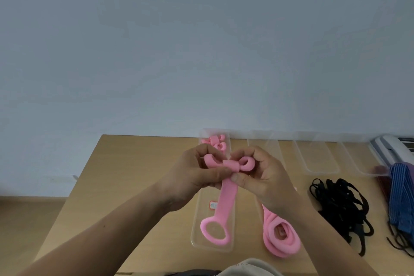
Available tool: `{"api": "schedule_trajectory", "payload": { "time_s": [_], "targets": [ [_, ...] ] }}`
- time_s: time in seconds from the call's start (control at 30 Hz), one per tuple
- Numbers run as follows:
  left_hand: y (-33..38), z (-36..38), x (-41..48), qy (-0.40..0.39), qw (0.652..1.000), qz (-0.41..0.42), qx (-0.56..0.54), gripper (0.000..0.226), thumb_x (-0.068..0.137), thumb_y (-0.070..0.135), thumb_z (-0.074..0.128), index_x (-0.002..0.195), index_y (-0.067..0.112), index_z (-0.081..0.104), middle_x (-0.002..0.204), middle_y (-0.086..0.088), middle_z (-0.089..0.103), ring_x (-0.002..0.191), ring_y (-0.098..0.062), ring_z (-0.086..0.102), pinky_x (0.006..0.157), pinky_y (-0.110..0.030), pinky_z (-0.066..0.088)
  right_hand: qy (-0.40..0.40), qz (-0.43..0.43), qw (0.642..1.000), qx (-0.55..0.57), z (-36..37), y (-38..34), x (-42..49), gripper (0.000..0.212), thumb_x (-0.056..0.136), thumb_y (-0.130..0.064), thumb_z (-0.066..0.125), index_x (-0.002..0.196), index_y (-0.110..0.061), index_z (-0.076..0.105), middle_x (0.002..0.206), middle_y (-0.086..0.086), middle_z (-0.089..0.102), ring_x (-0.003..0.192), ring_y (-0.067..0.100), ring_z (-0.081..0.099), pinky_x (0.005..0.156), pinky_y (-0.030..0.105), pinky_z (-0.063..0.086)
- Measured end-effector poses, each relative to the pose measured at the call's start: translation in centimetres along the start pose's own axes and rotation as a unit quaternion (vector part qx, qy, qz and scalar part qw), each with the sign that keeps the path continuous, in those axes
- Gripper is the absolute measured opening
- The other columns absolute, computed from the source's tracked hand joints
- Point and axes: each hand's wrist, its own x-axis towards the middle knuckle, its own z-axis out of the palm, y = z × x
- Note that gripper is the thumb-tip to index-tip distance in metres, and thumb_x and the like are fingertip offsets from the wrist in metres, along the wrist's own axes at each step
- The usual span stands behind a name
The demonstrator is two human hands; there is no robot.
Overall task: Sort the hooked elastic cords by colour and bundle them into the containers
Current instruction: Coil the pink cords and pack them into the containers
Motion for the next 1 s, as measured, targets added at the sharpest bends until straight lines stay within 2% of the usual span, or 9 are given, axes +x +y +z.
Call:
{"api": "schedule_trajectory", "payload": {
  "time_s": [0.07, 0.17, 0.23, 0.3, 0.4, 0.53, 0.73, 0.87, 1.0],
  "targets": [
    [-0.1, 0.0, 0.0, 0.013, 0.999, 0.019, 0.022, 0.028, 0.073, -0.001, 0.079, 0.094, 0.005, 0.062, 0.086, -0.01, 0.066, 0.078, -0.026, 0.066, 0.068, -0.03, 0.054, -0.011, 0.033, 0.999, 0.035, 0.0, -0.2, 0.0, 0.03, 0.074, -0.013, 0.074, 0.103, -0.019, 0.065, 0.089, -0.006, 0.067, 0.081, 0.016, 0.065, 0.071, 0.029, 0.055],
    [-0.2, -0.1, 0.0, 0.024, 0.998, 0.034, 0.042, 0.029, 0.078, -0.007, 0.075, 0.101, 0.002, 0.06, 0.095, -0.016, 0.066, 0.085, -0.031, 0.069, 0.073, -0.031, 0.055, 0.002, 0.048, 0.999, 0.012, 0.2, -0.7, 0.1, 0.023, 0.082, -0.012, 0.074, 0.102, -0.014, 0.064, 0.079, -0.001, 0.066, 0.062, 0.01, 0.061, 0.06, 0.026, 0.051],
    [-0.2, 0.0, -0.1, 0.02, 0.998, 0.028, 0.047, 0.034, 0.078, -0.007, 0.074, 0.107, 0.003, 0.058, 0.098, -0.014, 0.067, 0.085, -0.027, 0.07, 0.074, -0.03, 0.055, 0.019, 0.039, 0.999, 0.001, 0.3, -0.9, 0.2, 0.018, 0.084, -0.006, 0.07, 0.099, -0.015, 0.066, 0.08, -0.002, 0.067, 0.06, 0.006, 0.061, 0.058, 0.021, 0.051],
    [0.0, -0.1, -0.1, 0.014, 0.998, 0.015, 0.062, 0.035, 0.08, -0.003, 0.074, 0.11, 0.004, 0.059, 0.099, -0.014, 0.068, 0.083, -0.023, 0.069, 0.072, -0.03, 0.055, 0.034, 0.025, 0.999, -0.005, 0.4, -1.0, 0.2, 0.023, 0.083, -0.001, 0.071, 0.097, -0.02, 0.067, 0.082, -0.009, 0.069, 0.065, 0.003, 0.063, 0.062, 0.016, 0.05],
    [0.2, -0.2, 0.0, -0.008, 0.995, 0.001, 0.101, 0.023, 0.086, 0.004, 0.071, 0.105, -0.002, 0.061, 0.094, -0.018, 0.072, 0.076, -0.024, 0.066, 0.07, -0.033, 0.056, 0.049, 0.016, 0.999, -0.016, 0.5, -0.7, 0.3, 0.029, 0.081, 0.001, 0.072, 0.096, -0.024, 0.067, 0.088, -0.015, 0.07, 0.078, 0.006, 0.067, 0.069, 0.019, 0.053],
    [0.5, -0.1, 0.0, -0.013, 0.991, -0.003, 0.135, 0.023, 0.086, 0.003, 0.071, 0.105, -0.003, 0.059, 0.089, -0.016, 0.072, 0.075, -0.024, 0.067, 0.067, -0.032, 0.056, 0.055, 0.011, 0.998, -0.023, 0.6, -0.5, 0.2, 0.031, 0.082, 0.003, 0.072, 0.096, -0.024, 0.066, 0.091, -0.01, 0.07, 0.082, 0.011, 0.068, 0.072, 0.023, 0.055],
    [0.7, -0.1, 0.0, -0.023, 0.998, -0.028, 0.059, 0.035, 0.087, 0.022, 0.069, 0.107, -0.004, 0.057, 0.083, -0.013, 0.07, 0.073, -0.025, 0.064, 0.067, -0.034, 0.054, 0.048, 0.023, 0.998, -0.023, 0.8, -0.4, 0.0, 0.03, 0.082, -0.001, 0.072, 0.095, -0.026, 0.064, 0.083, -0.002, 0.073, 0.077, 0.015, 0.07, 0.068, 0.024, 0.055],
    [0.2, 0.0, 0.1, -0.007, 0.999, -0.01, 0.051, 0.018, 0.09, 0.011, 0.067, 0.102, -0.001, 0.061, 0.08, -0.016, 0.069, 0.07, -0.025, 0.062, 0.068, -0.035, 0.054, 0.031, 0.017, 0.999, -0.035, 0.7, -0.1, -0.1, 0.034, 0.081, -0.003, 0.074, 0.092, -0.034, 0.064, 0.081, 0.005, 0.071, 0.077, 0.021, 0.069, 0.072, 0.031, 0.058],
    [-0.2, -0.3, 0.1, -0.008, 0.997, 0.024, 0.068, 0.016, 0.08, 0.006, 0.075, 0.094, 0.009, 0.068, 0.082, -0.012, 0.068, 0.073, -0.025, 0.063, 0.07, -0.033, 0.055, 0.006, 0.032, 0.999, 0.017, 0.4, 0.1, -0.4, 0.033, 0.074, -0.018, 0.077, 0.104, -0.021, 0.063, 0.096, 0.01, 0.069, 0.083, 0.03, 0.068, 0.072, 0.037, 0.059]
  ]
}}
